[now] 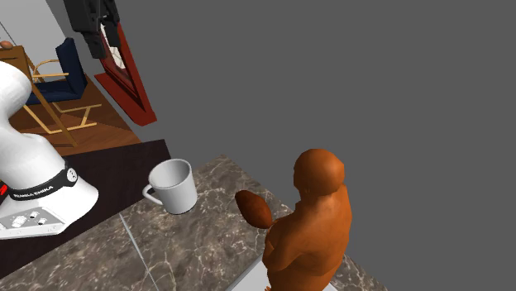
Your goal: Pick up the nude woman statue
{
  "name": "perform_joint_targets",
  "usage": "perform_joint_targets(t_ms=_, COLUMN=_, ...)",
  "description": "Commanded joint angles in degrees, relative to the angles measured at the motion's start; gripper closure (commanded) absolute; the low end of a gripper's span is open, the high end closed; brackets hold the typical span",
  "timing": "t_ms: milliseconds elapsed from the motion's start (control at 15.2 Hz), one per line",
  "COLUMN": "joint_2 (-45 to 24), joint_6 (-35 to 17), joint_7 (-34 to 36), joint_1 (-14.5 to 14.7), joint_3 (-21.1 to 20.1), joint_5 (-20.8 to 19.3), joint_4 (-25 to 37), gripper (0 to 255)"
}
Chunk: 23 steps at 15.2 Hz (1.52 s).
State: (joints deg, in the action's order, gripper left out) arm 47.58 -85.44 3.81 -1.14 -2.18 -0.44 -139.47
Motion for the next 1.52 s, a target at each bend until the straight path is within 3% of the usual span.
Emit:
perform_joint_targets(t_ms=0, joint_2=0.0, joint_6=0.0, joint_7=0.0, joint_1=0.0, joint_3=0.0, joint_5=0.0, joint_4=0.0, gripper=0)
perform_joint_targets(t_ms=726, joint_2=-14.7, joint_6=-7.0, joint_7=-10.8, joint_1=-4.8, joint_3=9.6, joint_5=-9.9, joint_4=9.3, gripper=0)
perform_joint_targets(t_ms=1452, joint_2=-32.8, joint_6=-11.8, joint_7=-21.1, joint_1=-7.8, joint_3=17.8, joint_5=-13.5, joint_4=25.8, gripper=0)
